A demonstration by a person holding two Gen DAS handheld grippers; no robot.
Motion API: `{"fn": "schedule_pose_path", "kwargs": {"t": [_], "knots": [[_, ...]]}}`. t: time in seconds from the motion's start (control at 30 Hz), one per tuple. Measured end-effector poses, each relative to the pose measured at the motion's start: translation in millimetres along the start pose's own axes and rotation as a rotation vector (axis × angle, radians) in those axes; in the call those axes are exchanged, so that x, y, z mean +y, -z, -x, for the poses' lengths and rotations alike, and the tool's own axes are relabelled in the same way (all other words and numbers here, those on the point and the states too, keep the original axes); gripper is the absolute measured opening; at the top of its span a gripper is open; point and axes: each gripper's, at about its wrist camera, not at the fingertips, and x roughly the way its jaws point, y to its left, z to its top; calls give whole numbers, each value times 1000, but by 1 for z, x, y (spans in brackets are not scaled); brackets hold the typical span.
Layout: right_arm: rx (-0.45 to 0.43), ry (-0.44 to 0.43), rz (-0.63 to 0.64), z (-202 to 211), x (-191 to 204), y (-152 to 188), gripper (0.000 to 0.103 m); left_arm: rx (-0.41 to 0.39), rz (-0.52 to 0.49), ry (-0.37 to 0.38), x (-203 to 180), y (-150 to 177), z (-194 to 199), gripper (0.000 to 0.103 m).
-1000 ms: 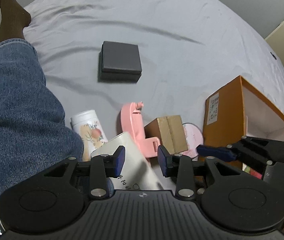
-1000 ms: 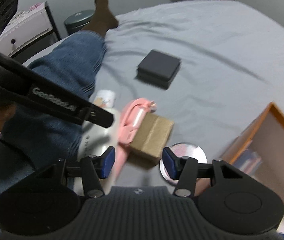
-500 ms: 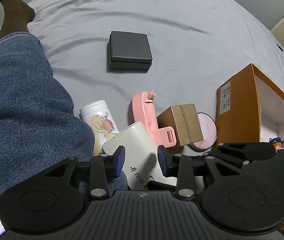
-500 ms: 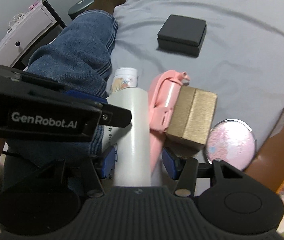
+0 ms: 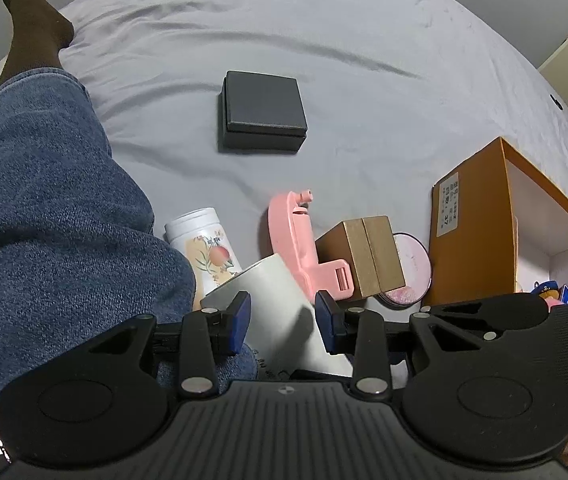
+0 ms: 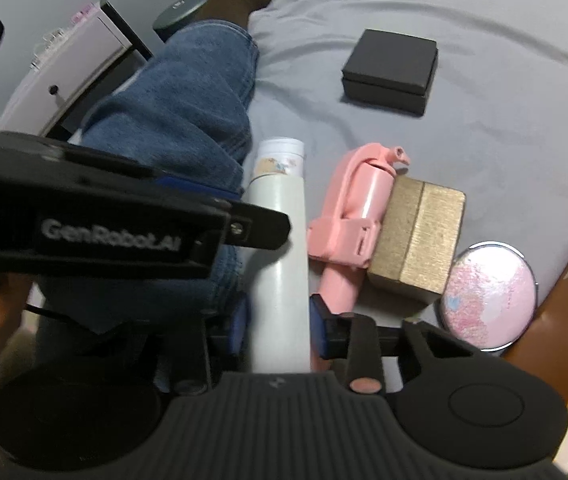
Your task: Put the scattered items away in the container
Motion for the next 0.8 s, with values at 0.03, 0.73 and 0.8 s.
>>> {"fn": "schedule_pose_path", "kwargs": {"t": [0.03, 0.73, 0.8], "knots": [[2, -7, -3, -1, 1, -1, 35, 0, -1, -1, 0, 0, 0, 40], [-43, 49, 28, 8, 11, 1, 30, -106, 31, 59, 4, -2, 23, 40], [-58, 66, 22, 16, 9, 2, 30, -132, 34, 65, 3, -3, 29, 40]]}}
